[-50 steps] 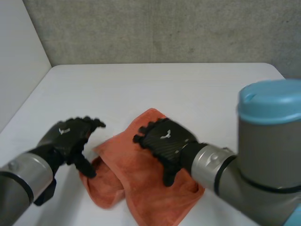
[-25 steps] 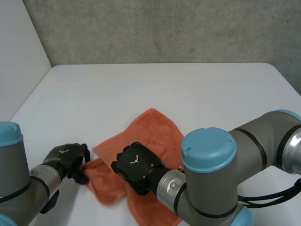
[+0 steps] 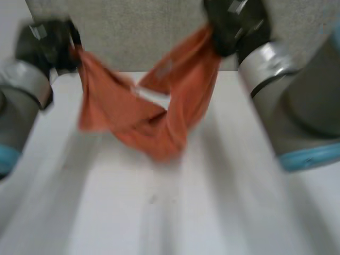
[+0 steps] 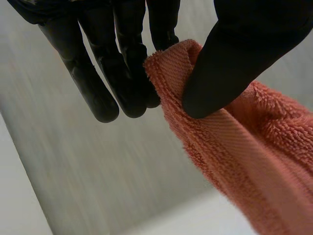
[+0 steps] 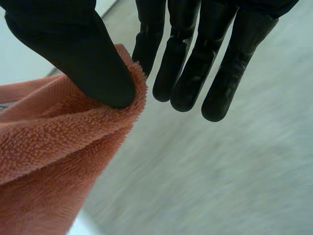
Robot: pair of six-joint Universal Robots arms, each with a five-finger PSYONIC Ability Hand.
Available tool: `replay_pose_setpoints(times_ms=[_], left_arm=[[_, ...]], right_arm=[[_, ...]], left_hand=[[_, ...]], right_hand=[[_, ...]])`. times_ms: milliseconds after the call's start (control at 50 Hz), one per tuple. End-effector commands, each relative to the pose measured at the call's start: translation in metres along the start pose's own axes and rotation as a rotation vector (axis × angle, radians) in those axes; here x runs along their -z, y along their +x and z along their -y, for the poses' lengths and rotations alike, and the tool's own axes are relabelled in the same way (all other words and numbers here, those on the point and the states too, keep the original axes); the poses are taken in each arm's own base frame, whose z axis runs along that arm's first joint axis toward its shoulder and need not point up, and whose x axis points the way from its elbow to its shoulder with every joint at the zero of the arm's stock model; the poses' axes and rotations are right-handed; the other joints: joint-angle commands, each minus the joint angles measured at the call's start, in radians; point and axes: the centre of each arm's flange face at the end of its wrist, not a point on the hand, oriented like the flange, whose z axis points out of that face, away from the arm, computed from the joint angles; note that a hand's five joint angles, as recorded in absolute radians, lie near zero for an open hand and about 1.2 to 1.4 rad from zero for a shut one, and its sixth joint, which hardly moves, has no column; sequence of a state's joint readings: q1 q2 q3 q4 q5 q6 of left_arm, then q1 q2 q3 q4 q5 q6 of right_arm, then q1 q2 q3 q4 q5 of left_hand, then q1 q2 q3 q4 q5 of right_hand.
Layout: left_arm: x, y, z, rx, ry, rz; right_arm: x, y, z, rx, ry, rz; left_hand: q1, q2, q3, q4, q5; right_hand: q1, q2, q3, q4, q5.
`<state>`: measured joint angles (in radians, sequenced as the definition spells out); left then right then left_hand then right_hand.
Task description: Fold the laundry
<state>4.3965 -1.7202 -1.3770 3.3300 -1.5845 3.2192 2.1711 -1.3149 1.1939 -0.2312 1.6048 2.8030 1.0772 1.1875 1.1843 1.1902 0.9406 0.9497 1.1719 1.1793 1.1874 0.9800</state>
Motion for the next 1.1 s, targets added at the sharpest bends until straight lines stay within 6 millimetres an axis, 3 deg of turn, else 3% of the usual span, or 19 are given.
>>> replay_pose_setpoints(times_ms=[20, 80, 100, 180, 240, 300, 320, 340, 480, 660, 720, 800, 820, 880, 1000, 1040, 1100], left_arm=[[-0.008, -0.003, 0.053, 0.009, 0.194, 0.026], [-0.002, 0.000, 0.038, 0.010, 0.144, 0.015], [0.002, 0.002, 0.028, 0.008, 0.109, 0.008], [0.013, 0.009, 0.007, 0.006, 0.040, -0.016], [0.019, 0.013, 0.004, 0.007, 0.026, -0.031], [0.026, 0.015, 0.004, 0.007, 0.020, -0.040], [0.027, 0.016, 0.004, 0.007, 0.019, -0.042], [0.030, 0.016, 0.005, 0.007, 0.019, -0.042], [0.042, 0.020, 0.008, 0.011, 0.016, -0.060], [0.059, 0.029, 0.011, 0.018, 0.006, -0.092], [0.062, 0.030, 0.019, 0.023, 0.023, -0.098], [0.070, 0.036, 0.051, 0.037, 0.101, -0.122], [0.070, 0.036, 0.052, 0.037, 0.102, -0.122], [0.077, 0.038, 0.083, 0.052, 0.151, -0.139], [0.082, 0.043, 0.103, 0.068, 0.164, -0.159], [0.084, 0.044, 0.106, 0.072, 0.169, -0.164], [0.086, 0.046, 0.109, 0.078, 0.177, -0.172]], right_arm=[[0.011, 0.027, -0.011, -0.014, -0.086, 0.015], [0.026, 0.026, -0.034, -0.021, -0.233, 0.080], [0.038, 0.024, -0.048, -0.030, -0.338, 0.130], [0.067, 0.017, -0.073, -0.017, -0.553, 0.258], [0.106, 0.004, -0.098, 0.081, -0.816, 0.481], [0.117, 0.004, -0.102, 0.141, -0.902, 0.570], [0.113, 0.004, -0.102, 0.147, -0.890, 0.563], [0.109, 0.006, -0.101, 0.141, -0.872, 0.541], [0.078, 0.016, -0.095, 0.015, -0.704, 0.354], [0.063, 0.014, -0.095, -0.111, -0.575, 0.254], [0.055, 0.009, -0.111, -0.208, -0.592, 0.234], [0.043, 0.004, -0.126, -0.291, -0.606, 0.234], [0.039, 0.002, -0.133, -0.306, -0.618, 0.236], [0.033, -0.005, -0.153, -0.315, -0.636, 0.265], [0.027, -0.021, -0.185, -0.334, -0.671, 0.326], [0.024, -0.037, -0.192, -0.327, -0.659, 0.363], [0.020, -0.051, -0.203, -0.315, -0.652, 0.386]], left_hand=[[0.319, 0.209, 0.212, 0.206, 0.281], [0.319, 0.209, 0.212, 0.206, 0.281], [0.319, 0.209, 0.212, 0.206, 0.281], [0.319, 0.209, 0.212, 0.206, 0.281], [0.319, 0.209, 0.212, 0.206, 0.281], [0.319, 0.209, 0.212, 0.206, 0.281], [0.319, 0.209, 0.212, 0.206, 0.281], [0.319, 0.209, 0.212, 0.206, 0.281], [0.319, 0.209, 0.212, 0.206, 0.281], [0.319, 0.209, 0.212, 0.206, 0.281], [0.319, 0.209, 0.212, 0.206, 0.281], [0.319, 0.209, 0.212, 0.206, 0.281], [0.319, 0.209, 0.212, 0.206, 0.281], [0.319, 0.209, 0.212, 0.206, 0.281], [0.319, 0.209, 0.212, 0.206, 0.281], [0.319, 0.209, 0.212, 0.206, 0.281], [0.319, 0.209, 0.212, 0.206, 0.281]], right_hand=[[0.447, 0.224, 0.217, 0.209, 0.242], [0.447, 0.224, 0.217, 0.209, 0.242], [0.447, 0.224, 0.217, 0.209, 0.242], [0.447, 0.224, 0.217, 0.209, 0.242], [0.447, 0.224, 0.217, 0.209, 0.242], [-0.193, -0.415, -0.422, -0.431, -0.398], [-0.550, -0.772, -0.779, -0.788, -0.755], [-0.609, -0.831, -0.838, -0.846, -0.814], [-0.606, -0.829, -0.836, -0.844, -0.811], [-0.601, -0.823, -0.830, -0.838, -0.805], [-0.606, -0.828, -0.836, -0.844, -0.811], [-0.609, -0.831, -0.839, -0.847, -0.814], [-0.615, -0.837, -0.845, -0.853, -0.820], [-0.639, -0.861, -0.868, -0.876, -0.843], [-0.656, -0.878, -0.886, -0.894, -0.861], [-0.636, -0.858, -0.865, -0.874, -0.841], [-0.484, -0.706, -0.714, -0.722, -0.689]])
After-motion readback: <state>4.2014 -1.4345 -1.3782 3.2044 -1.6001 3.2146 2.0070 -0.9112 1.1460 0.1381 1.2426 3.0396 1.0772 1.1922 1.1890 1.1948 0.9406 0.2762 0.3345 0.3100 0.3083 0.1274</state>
